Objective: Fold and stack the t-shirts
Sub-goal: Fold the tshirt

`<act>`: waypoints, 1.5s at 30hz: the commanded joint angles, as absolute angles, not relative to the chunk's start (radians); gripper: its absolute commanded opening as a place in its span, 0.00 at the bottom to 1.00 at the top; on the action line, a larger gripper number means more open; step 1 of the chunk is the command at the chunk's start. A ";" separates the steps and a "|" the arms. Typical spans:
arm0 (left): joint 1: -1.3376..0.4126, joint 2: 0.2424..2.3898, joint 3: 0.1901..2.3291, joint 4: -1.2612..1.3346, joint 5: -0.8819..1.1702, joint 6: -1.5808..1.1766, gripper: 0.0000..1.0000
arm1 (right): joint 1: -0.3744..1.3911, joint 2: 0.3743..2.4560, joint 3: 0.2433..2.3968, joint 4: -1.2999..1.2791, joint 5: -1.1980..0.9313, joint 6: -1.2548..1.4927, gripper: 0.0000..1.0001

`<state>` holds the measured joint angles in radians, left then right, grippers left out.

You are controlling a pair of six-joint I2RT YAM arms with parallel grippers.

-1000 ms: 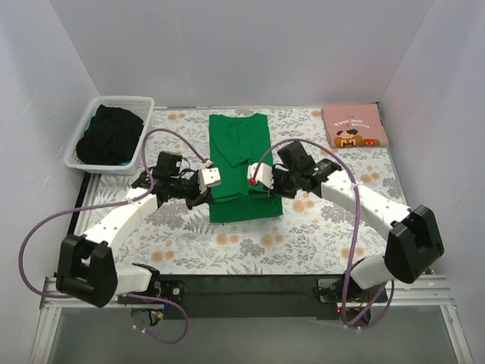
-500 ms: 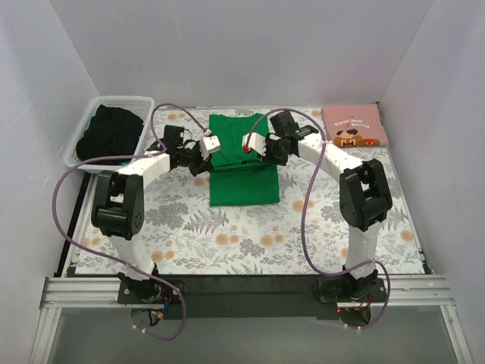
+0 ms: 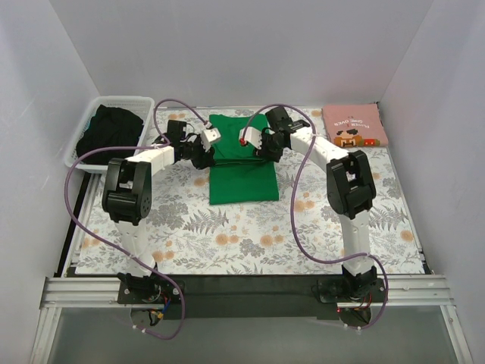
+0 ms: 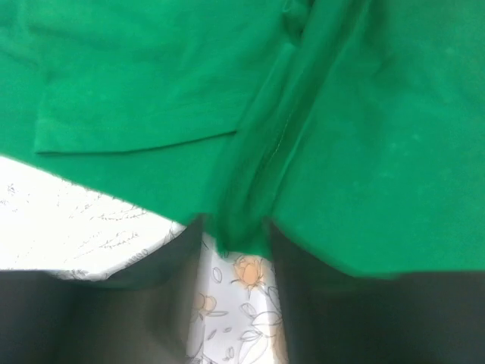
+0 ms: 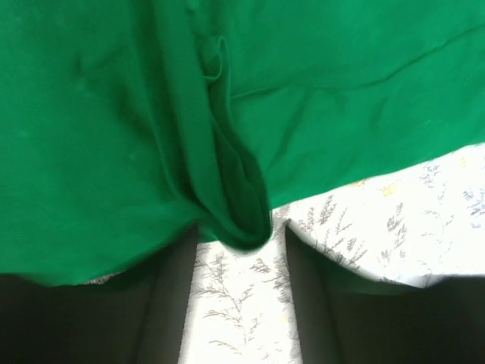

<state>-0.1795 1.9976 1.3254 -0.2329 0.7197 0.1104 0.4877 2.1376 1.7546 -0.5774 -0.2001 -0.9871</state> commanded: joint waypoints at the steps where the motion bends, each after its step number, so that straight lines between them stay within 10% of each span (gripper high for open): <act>1: -0.175 1.974 1.364 -0.183 0.658 0.043 0.45 | 0.468 2.131 1.833 -0.566 -0.181 -0.964 0.62; 2: -0.172 1.964 1.356 -0.167 0.634 0.008 0.53 | 0.460 2.119 1.844 -0.566 -0.184 -0.945 0.79; 7: -0.127 1.792 1.251 -0.141 0.731 -0.121 0.68 | 0.426 1.979 1.754 -0.584 -0.244 -0.905 0.77; 15: -0.210 1.510 0.858 -0.132 0.799 0.004 0.61 | 0.495 1.698 1.381 -0.601 -0.321 -0.925 0.42; 37: -0.350 1.574 0.684 0.027 0.629 0.224 0.63 | 0.649 1.738 1.063 -0.330 -0.175 -0.934 0.46; 45: -0.353 1.629 0.709 0.011 0.606 0.238 0.43 | 0.649 1.792 1.025 -0.302 -0.167 -0.940 0.22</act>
<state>-0.3492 1.6085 0.6872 0.0158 0.6327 0.2115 0.6464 1.7679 1.0588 -0.3218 -0.1707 -0.9356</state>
